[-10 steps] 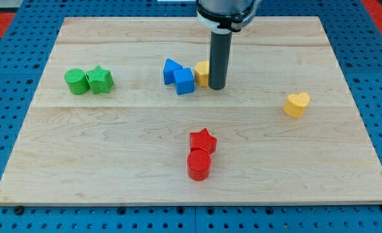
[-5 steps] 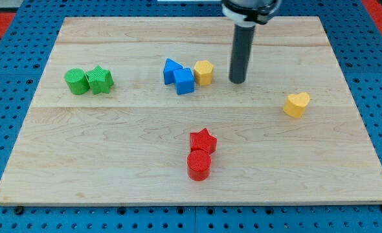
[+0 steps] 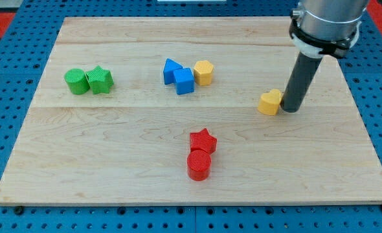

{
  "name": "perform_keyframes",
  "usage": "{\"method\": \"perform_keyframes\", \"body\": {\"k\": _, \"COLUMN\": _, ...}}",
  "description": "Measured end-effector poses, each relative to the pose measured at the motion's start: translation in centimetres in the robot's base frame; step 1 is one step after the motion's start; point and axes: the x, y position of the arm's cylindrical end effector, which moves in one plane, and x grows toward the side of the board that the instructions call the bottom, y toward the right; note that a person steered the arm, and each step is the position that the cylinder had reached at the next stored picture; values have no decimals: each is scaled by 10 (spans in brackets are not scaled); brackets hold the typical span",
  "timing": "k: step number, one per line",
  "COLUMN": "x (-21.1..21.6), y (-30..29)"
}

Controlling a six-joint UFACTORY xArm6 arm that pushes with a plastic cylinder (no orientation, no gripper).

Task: Place yellow heart below yellow hexagon

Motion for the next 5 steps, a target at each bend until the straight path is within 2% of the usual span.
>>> {"method": "perform_keyframes", "body": {"k": 2, "x": -15, "y": -107}}
{"method": "perform_keyframes", "body": {"k": 4, "x": -33, "y": -117}}
{"method": "perform_keyframes", "body": {"k": 5, "x": -11, "y": -91}}
